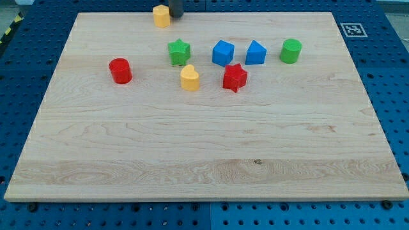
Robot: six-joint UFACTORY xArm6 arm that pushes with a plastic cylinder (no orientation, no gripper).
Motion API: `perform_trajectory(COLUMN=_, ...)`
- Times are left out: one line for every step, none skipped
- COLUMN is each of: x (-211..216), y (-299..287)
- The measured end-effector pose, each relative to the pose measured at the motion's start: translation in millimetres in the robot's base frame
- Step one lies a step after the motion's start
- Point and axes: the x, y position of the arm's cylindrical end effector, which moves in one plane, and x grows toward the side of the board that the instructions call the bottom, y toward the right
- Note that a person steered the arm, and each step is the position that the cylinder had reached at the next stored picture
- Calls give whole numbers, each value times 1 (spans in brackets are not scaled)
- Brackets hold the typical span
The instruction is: Slide the yellow hexagon to right and slightly left
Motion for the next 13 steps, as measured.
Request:
perform_trajectory(x=0, y=-23)
perform_trajectory(x=1, y=-21)
perform_trajectory(x=12, y=11)
perform_trajectory(x=18, y=19)
perform_trajectory(x=19, y=1)
perform_trajectory(x=19, y=-23)
perform_trajectory(x=23, y=-43)
perform_trajectory(x=25, y=-66)
perform_trajectory(x=25, y=-89)
perform_trajectory(x=25, y=-104)
perform_trajectory(x=25, y=-110)
perform_trajectory(x=25, y=-113)
perform_trajectory(x=25, y=-120)
